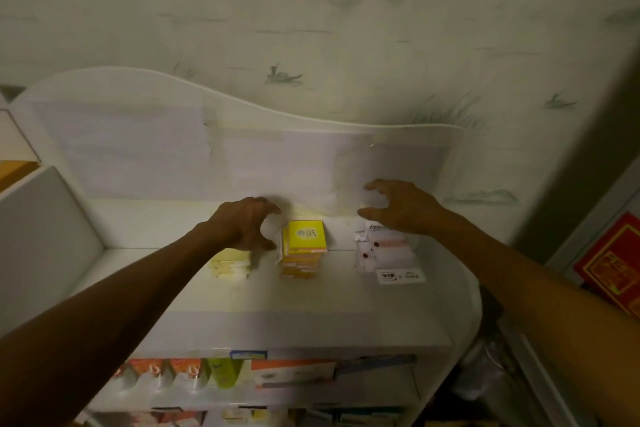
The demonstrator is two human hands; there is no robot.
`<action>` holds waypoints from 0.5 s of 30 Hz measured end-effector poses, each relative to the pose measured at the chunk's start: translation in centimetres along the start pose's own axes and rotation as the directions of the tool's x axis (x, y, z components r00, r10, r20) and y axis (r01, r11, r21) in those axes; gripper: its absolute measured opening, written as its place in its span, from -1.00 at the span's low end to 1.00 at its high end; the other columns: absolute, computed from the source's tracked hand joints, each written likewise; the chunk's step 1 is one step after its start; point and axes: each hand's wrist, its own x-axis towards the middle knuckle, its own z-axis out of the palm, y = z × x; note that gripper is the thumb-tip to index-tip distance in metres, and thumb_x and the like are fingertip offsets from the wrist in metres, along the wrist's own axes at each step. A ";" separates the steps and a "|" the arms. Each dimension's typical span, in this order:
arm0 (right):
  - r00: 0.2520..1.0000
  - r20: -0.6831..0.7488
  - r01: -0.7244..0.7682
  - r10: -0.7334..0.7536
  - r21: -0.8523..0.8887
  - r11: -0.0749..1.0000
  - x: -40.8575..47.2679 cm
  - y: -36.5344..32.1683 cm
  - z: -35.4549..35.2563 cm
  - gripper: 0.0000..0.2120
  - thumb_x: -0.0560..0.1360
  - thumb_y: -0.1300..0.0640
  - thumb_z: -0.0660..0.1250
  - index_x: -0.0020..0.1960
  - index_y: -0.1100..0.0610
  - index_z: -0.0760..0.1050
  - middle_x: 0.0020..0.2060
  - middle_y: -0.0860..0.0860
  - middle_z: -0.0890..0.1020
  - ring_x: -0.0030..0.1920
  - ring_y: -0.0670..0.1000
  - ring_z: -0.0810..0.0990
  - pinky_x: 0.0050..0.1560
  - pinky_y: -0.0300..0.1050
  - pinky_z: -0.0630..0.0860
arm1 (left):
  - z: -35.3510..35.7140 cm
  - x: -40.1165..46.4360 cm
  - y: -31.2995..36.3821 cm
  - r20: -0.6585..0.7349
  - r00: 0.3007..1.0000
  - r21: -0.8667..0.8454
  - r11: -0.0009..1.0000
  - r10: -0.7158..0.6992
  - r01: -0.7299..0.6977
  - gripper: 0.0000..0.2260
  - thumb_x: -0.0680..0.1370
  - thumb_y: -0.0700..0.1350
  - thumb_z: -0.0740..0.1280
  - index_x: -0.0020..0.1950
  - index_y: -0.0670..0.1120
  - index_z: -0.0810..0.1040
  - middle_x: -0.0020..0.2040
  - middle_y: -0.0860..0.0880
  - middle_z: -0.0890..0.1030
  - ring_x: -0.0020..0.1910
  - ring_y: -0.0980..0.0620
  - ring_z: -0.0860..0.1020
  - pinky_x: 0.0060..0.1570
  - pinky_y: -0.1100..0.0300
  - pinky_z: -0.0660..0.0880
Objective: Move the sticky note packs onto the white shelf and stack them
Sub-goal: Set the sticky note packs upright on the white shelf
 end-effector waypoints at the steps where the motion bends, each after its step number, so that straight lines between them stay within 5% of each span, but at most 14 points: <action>1: 0.999 0.017 0.028 -0.027 -0.012 1.000 0.0 -0.6 -0.1 -0.40 0.46 -0.26 0.32 0.43 -0.12 0.29 0.41 0.00 0.39 0.38 0.06 0.38 0.34 0.03 0.35 | -0.3 -0.2 0.0 -0.012 1.000 -0.004 1.000 -0.008 0.008 -0.31 0.41 0.21 0.41 0.48 0.07 0.26 0.48 0.07 0.31 0.43 0.02 0.30 0.26 0.03 0.38; 15: 0.927 0.072 0.374 -0.369 -0.075 0.924 2.5 -11.3 2.4 -0.41 0.41 -0.24 0.38 0.39 -0.16 0.33 0.36 -0.03 0.42 0.37 0.04 0.39 0.35 0.04 0.36 | -3.3 -7.6 -6.4 -0.065 0.976 0.003 0.978 -0.209 0.210 -0.31 0.43 0.21 0.39 0.49 0.07 0.24 0.50 0.05 0.26 0.46 0.00 0.25 0.26 -0.02 0.37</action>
